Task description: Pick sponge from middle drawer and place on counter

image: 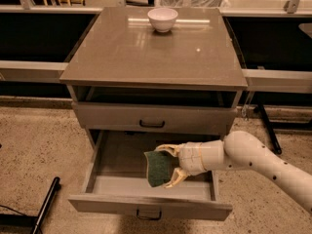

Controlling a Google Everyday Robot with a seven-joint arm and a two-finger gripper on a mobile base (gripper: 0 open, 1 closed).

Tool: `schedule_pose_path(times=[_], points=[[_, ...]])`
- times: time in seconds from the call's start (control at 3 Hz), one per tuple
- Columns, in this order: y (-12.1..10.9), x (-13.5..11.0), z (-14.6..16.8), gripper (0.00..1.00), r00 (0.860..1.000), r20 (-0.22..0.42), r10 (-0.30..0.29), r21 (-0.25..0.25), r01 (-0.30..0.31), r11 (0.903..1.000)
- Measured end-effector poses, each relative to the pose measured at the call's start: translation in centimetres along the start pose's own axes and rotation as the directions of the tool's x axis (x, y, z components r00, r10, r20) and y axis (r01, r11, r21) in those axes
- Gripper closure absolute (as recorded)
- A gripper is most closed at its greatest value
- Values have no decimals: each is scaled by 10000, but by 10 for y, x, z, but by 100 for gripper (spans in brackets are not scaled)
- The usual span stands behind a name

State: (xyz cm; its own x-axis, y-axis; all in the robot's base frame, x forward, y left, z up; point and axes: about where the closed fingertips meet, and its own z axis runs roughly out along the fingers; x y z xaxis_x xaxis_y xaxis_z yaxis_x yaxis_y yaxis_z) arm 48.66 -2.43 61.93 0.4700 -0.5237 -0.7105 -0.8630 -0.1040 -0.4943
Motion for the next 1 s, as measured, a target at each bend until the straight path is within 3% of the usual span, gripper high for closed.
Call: schedule_pose_path(times=[0.67, 1.0], points=[[-5, 1, 6, 100, 9999, 66, 153, -214, -152, 9997], [-29, -28, -12, 100, 9999, -100, 45, -73, -46, 10000]])
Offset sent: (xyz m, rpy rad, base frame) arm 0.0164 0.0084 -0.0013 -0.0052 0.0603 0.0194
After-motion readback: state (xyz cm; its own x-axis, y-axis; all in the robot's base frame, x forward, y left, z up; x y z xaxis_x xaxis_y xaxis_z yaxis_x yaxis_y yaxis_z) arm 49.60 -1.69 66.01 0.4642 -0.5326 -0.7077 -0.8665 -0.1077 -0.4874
